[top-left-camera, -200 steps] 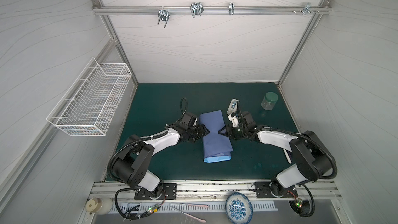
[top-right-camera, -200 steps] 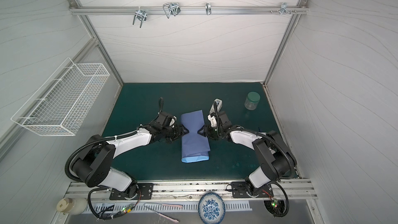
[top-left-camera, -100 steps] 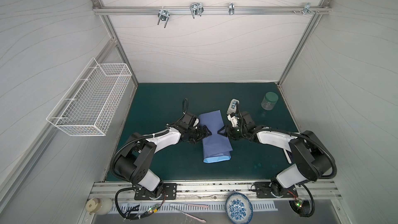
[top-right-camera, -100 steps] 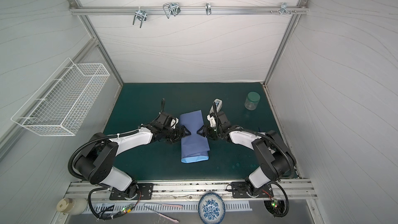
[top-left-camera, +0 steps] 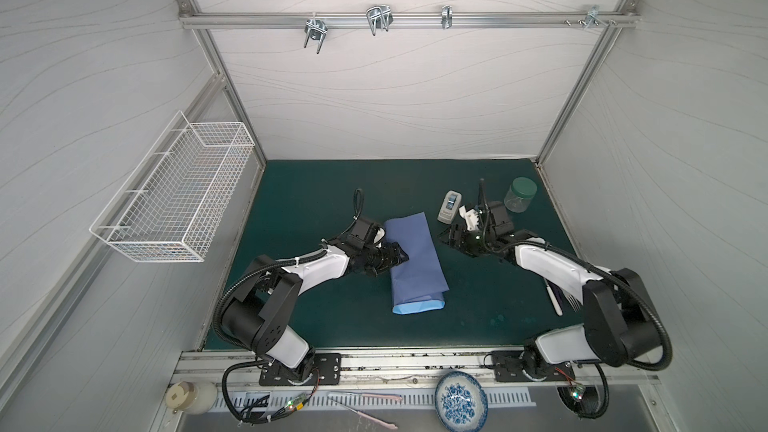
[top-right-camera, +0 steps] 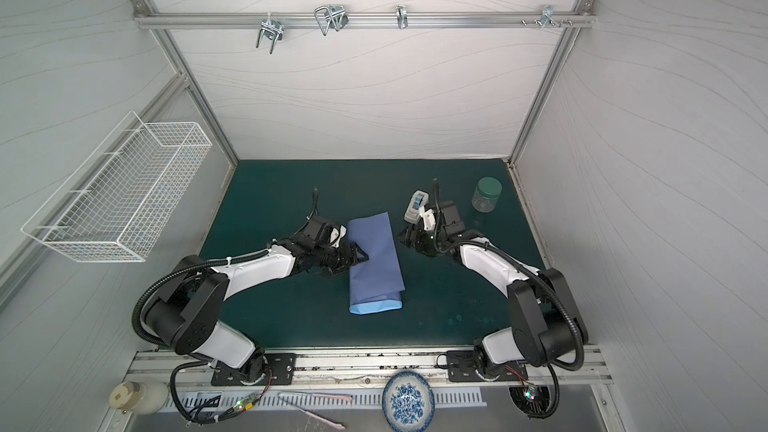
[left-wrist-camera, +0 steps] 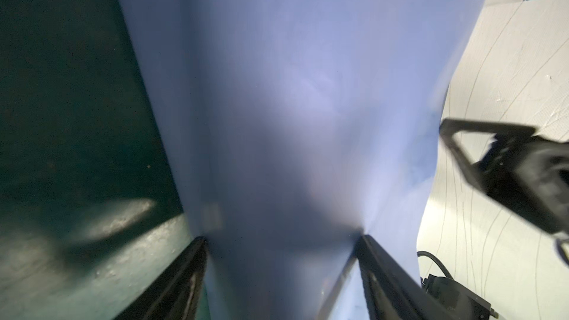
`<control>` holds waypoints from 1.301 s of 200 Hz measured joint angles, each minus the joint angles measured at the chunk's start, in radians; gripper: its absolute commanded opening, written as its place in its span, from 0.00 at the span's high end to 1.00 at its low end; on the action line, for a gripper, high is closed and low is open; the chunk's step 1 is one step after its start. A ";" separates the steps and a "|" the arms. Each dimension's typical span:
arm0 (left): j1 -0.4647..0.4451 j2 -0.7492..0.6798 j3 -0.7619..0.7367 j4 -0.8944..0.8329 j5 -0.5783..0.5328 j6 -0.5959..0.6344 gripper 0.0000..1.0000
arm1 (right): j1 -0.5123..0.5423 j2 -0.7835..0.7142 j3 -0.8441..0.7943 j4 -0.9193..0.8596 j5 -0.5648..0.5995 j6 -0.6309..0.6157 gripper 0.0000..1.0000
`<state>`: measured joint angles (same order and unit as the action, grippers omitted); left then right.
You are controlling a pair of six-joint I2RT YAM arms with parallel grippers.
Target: Wrap the gift box in paper
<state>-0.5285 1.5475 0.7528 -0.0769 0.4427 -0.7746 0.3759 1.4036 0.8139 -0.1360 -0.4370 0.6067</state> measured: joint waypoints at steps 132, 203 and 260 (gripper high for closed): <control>0.004 0.101 0.119 -0.064 0.063 0.109 0.30 | -0.176 0.271 0.267 -0.037 -0.018 -0.048 0.36; 0.004 0.107 0.129 -0.074 0.064 0.117 0.30 | -0.177 0.353 0.377 -0.067 -0.017 -0.067 0.44; 0.004 0.106 0.127 -0.073 0.064 0.117 0.30 | -0.188 0.488 0.468 -0.074 -0.039 -0.054 0.52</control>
<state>-0.5243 1.6535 0.8803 -0.1497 0.5064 -0.6579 0.1883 1.8919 1.2823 -0.2096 -0.4763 0.5529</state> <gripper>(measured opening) 0.705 0.489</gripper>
